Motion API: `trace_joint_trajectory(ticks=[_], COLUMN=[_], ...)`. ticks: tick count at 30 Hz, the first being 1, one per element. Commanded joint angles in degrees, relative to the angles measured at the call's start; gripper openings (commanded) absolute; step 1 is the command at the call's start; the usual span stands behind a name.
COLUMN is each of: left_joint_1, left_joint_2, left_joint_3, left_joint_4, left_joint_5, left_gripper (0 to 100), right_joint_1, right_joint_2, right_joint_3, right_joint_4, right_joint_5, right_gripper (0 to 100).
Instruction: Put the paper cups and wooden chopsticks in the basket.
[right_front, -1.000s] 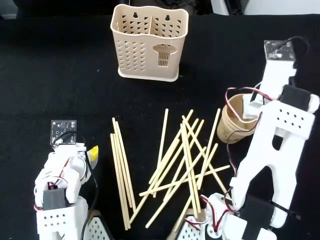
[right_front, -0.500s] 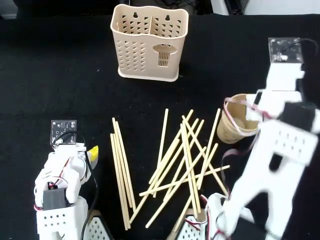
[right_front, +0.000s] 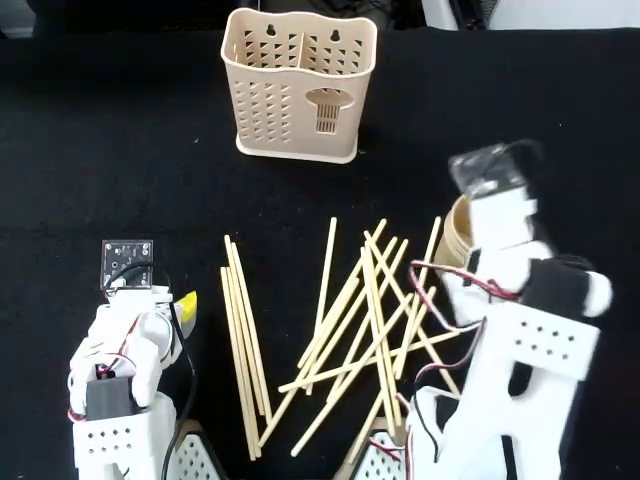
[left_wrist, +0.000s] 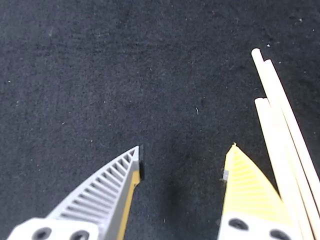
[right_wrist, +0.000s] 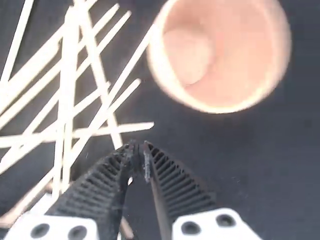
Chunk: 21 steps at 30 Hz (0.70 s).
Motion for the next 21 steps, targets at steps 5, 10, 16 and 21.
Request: trace_joint_trajectory(ticks=[5,10,16,21], left_joint_1=[0.8,0.8,0.8,0.8], left_joint_2=[-0.4,-0.4,-0.4,-0.4], left_joint_3=[0.9,0.9,0.9,0.9], left_joint_4=[0.2,0.2,0.1,0.1], left_joint_5=[0.3,0.3,0.3,0.3], left_gripper=[28,28,28,28], right_joint_1=[-1.4,-1.5,-8.1,-15.5], right_joint_2=[-1.1,-1.1,-1.1,-1.1], right_joint_3=[16.4,26.0,34.2,35.0], right_joint_4=[-13.3,-24.3,-32.4,-34.4], right_joint_5=[0.8,1.1,0.8,-1.0], right_gripper=[1.5,1.5,1.5,1.5])
